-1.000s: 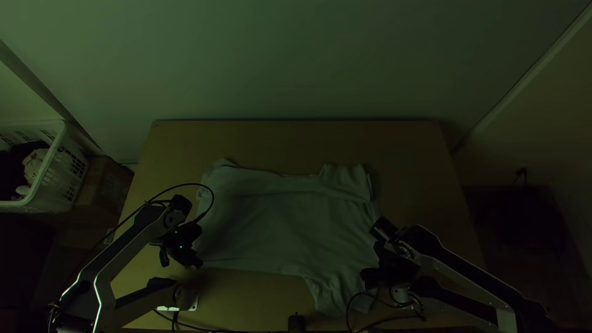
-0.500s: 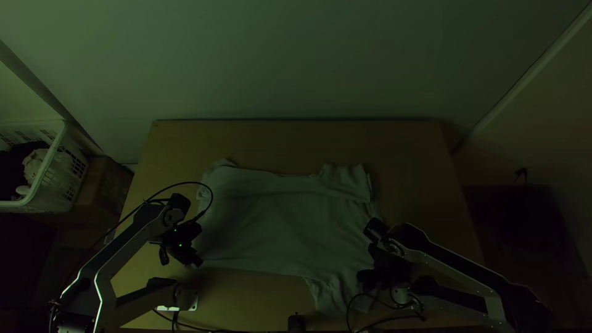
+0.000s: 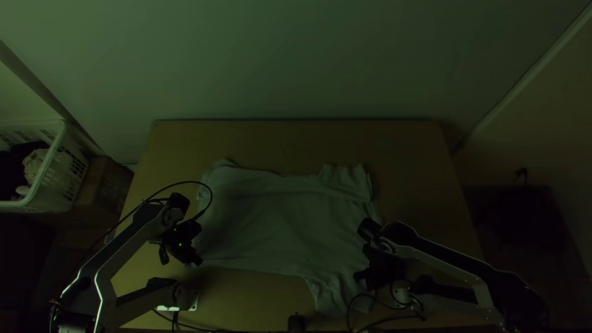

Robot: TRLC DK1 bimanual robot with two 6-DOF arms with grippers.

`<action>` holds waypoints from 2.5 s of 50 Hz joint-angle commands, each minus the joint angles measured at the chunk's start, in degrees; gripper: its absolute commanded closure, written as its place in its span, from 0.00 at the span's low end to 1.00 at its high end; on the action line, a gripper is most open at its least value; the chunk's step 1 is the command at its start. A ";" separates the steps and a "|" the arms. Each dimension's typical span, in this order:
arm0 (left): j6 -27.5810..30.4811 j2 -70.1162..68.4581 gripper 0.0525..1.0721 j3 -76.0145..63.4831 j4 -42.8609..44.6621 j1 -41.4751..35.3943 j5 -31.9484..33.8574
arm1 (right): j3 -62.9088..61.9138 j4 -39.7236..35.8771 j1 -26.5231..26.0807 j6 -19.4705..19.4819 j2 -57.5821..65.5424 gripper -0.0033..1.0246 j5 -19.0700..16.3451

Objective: Fold the t-shirt

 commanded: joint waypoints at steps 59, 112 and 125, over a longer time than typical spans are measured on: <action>1.96 12.04 0.97 22.12 4.25 7.01 1.79 | 12.93 -1.13 -20.08 -9.23 -3.86 0.97 4.93; -3.14 26.72 0.97 43.57 4.25 4.28 6.54 | 25.41 12.41 -26.84 -6.95 8.44 0.97 12.76; -3.31 30.24 0.97 47.87 4.25 4.54 6.54 | 29.71 13.72 -29.22 -7.39 12.22 0.97 14.43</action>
